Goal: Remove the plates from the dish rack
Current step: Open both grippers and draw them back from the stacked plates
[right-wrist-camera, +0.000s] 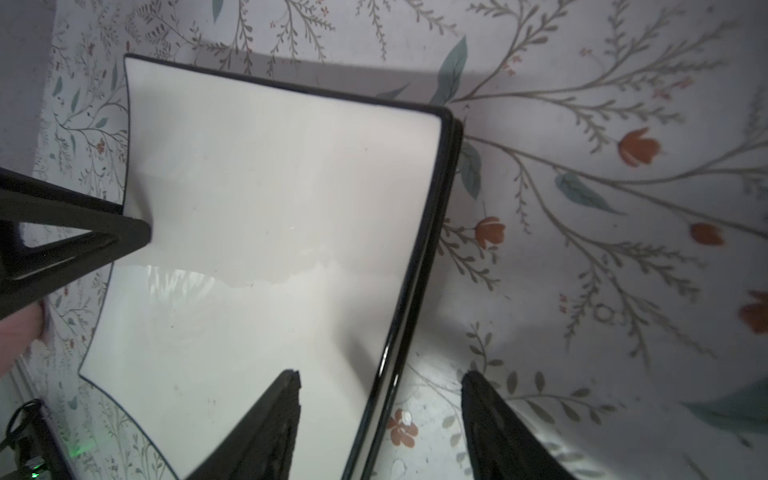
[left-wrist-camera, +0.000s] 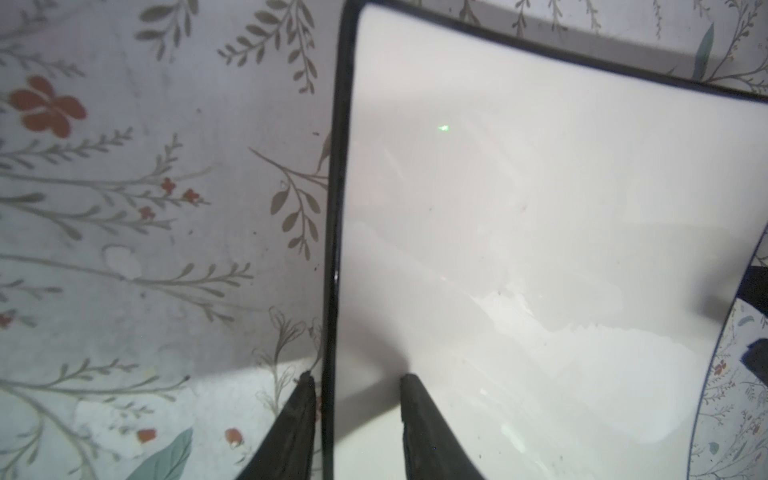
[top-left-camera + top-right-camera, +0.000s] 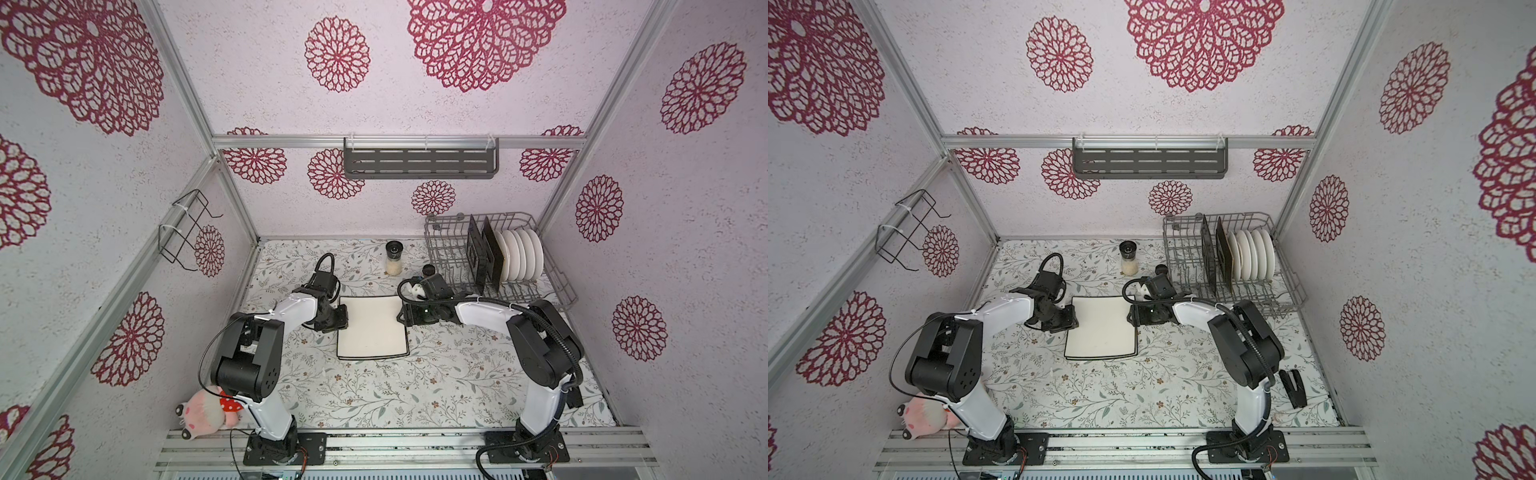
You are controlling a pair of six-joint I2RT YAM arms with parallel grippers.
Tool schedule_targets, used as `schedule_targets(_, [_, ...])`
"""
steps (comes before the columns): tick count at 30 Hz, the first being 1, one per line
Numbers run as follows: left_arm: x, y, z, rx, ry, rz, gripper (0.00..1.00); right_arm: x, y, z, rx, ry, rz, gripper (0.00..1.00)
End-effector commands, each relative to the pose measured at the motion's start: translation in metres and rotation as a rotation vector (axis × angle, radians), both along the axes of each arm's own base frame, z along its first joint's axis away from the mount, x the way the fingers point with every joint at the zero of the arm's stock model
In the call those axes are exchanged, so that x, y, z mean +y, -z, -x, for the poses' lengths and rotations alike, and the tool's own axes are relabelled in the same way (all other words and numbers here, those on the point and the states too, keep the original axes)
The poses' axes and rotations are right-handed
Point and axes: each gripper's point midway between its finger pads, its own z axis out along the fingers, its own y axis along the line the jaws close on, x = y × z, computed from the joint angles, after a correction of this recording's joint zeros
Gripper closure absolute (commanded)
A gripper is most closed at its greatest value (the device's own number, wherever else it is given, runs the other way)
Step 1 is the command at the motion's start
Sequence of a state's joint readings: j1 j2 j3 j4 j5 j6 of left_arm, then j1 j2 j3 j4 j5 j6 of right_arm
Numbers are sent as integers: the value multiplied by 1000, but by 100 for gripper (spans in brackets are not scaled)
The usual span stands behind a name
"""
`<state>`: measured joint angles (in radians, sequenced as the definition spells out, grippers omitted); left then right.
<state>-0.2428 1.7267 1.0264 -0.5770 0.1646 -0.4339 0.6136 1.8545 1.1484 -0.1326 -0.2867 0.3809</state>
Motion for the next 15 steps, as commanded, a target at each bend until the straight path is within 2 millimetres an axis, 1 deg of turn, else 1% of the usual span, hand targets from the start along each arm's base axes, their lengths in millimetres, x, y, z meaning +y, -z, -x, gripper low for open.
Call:
schedule_targets(1, [5, -19, 9, -21, 9, -23, 62, 2, -62, -7, -182, -46, 2, 31])
schedule_targets(6, [1, -66, 8, -121, 17, 11, 61, -10, -104, 1, -314, -47, 12, 24])
schedule_targets(8, [0, -85, 9, -163, 20, 28, 60, -17, -117, 5, -357, -42, 19, 22])
schedule_targets(12, [0, -119, 18, -240, 35, 46, 58, -33, -141, 18, -411, -45, 43, 13])
schedule_targets(14, [3, -137, 24, -288, 43, 46, 57, -44, -153, 24, -435, -28, 61, 3])
schedule_targets(15, [3, -145, 27, -310, 50, 50, 57, -50, -158, 27, -449, -19, 71, 1])
